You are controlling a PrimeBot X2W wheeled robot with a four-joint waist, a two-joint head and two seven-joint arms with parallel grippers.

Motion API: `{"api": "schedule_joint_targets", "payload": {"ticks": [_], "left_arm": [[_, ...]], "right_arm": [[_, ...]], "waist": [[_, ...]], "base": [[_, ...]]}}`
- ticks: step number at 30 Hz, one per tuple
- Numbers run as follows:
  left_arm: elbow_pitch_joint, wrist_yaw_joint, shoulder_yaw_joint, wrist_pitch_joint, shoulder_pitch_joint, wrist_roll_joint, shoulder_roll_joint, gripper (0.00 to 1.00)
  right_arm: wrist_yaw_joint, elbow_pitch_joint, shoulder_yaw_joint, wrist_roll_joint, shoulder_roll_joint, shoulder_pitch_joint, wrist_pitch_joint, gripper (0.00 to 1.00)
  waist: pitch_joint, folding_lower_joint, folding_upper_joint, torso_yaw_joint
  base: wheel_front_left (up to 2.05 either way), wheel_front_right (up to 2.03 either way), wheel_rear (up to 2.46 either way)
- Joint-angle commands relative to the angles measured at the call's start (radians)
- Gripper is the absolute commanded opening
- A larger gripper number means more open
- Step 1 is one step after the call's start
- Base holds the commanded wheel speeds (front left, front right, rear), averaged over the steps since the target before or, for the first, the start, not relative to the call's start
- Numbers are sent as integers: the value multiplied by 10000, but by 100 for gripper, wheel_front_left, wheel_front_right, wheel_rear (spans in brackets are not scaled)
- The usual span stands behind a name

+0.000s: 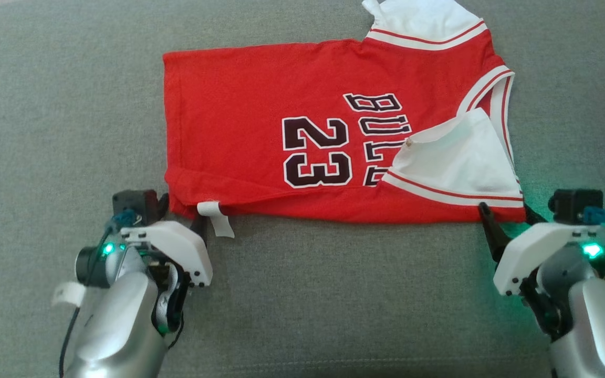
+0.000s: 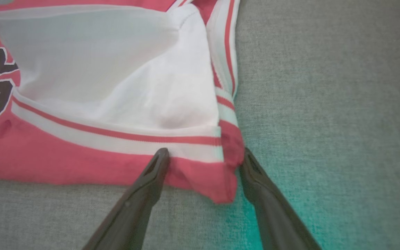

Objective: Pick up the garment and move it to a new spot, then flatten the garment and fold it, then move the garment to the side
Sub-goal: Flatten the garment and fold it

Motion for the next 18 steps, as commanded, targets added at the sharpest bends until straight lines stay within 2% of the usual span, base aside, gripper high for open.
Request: {"api": "schedule_joint_targets", "payload": {"ticks": [1, 3, 4, 5, 6, 7, 8, 14, 18], "left_arm": [[-132, -58, 276, 291, -362, -42, 251, 100], [-98, -104, 256, 528, -458, -113, 260, 100], [-85, -125, 242, 613, -517, -132, 266, 94], [-64, -166, 214, 715, -575, -153, 274, 42], [-38, -228, 181, 839, -629, -185, 278, 0], [0, -322, 130, 1011, -671, -230, 281, 0], [19, -425, 66, 1194, -709, -268, 287, 0], [-417, -813, 55, 1960, -829, -643, 420, 0], [-1570, -1180, 90, 2989, -714, -966, 981, 0]], "right_arm": [[75, -284, 355, 125, -212, -323, 349, 100], [75, -279, 482, 268, -315, -420, 704, 100], [75, -251, 597, 340, -389, -472, 943, 100], [75, -225, 701, 397, -473, -539, 1184, 100], [75, -186, 829, 409, -588, -608, 1445, 100], [75, -150, 996, 437, -717, -668, 1706, 71], [75, -138, 1083, 597, -774, -732, 1909, 0], [75, -428, 1035, 1907, -958, -1081, 2687, 0], [75, -1160, 523, 3122, -1509, -1228, 3549, 0]], "waist": [[23, 0, 0, 1], [49, 0, 0, 0], [54, 0, 0, 0], [62, 0, 0, -1], [69, 0, 0, -1], [69, 0, 0, 3], [67, 0, 0, 13], [13, 0, 0, 56], [-133, 0, 0, 123]], "base": [[0, 0, 0], [0, 0, 0], [0, 0, 0], [0, 0, 0], [0, 0, 0], [0, 0, 0], [0, 0, 0], [0, 0, 0], [0, 0, 0]]}}
